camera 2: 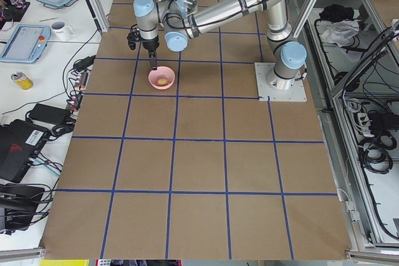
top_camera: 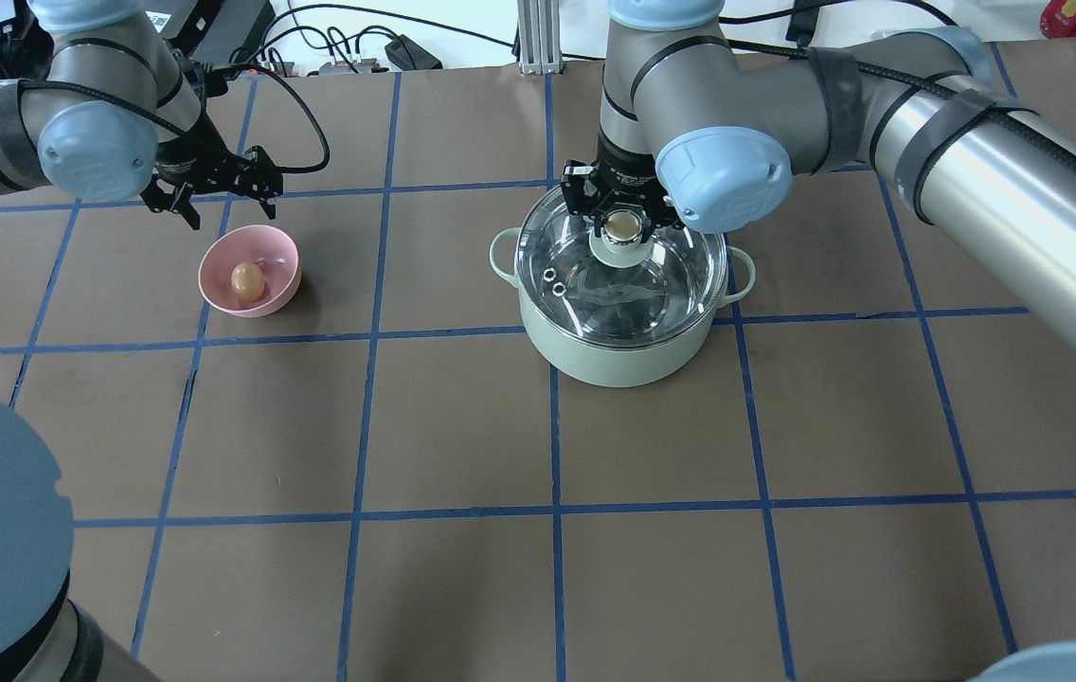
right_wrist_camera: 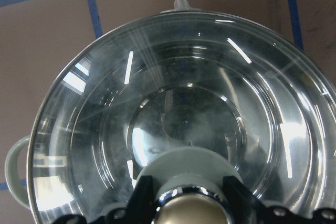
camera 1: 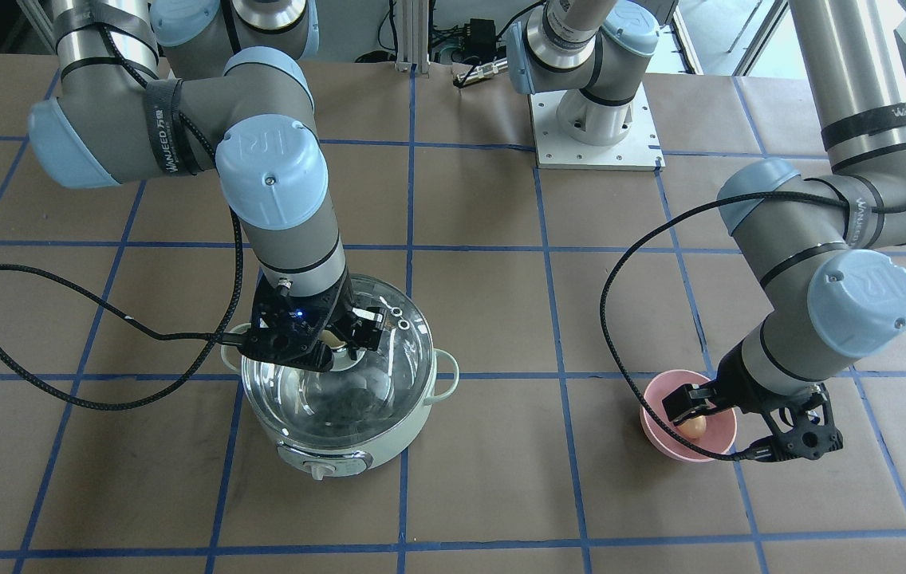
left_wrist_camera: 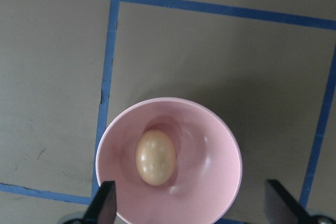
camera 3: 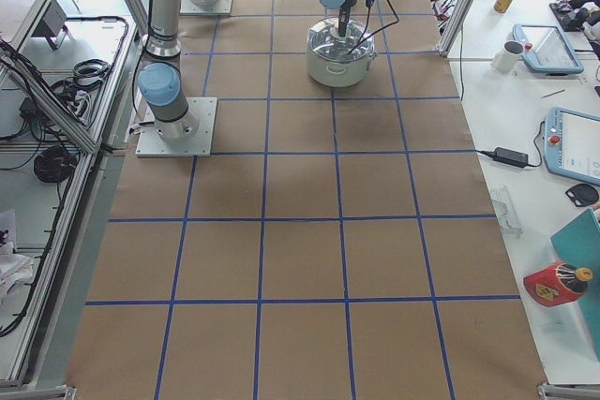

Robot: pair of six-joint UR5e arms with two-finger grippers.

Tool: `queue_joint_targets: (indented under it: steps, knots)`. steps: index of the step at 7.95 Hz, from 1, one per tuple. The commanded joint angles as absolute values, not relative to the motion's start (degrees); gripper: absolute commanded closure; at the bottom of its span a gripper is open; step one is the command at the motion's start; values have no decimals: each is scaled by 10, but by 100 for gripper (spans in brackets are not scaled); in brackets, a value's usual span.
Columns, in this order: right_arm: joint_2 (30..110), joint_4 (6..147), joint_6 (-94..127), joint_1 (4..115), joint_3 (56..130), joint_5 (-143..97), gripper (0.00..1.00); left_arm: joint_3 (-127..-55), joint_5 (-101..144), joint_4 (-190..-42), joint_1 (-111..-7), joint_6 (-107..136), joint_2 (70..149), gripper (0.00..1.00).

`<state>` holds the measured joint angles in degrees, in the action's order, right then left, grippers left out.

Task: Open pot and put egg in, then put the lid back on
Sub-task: 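Grasp the glass lid knob with the right gripper and lift it off the pot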

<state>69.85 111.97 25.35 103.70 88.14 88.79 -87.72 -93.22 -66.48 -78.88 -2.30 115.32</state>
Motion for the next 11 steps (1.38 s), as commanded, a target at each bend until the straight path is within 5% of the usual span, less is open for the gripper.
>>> queue_joint_targets:
  steps: [1,11]
  knots:
    - [706,1114,246,1028,875,889,100,-901,-933,-612,-788,-24,1186,0]
    - [811,962,-105,774,838,901,100,-923,-936,-613,-776,-27,1201,0]
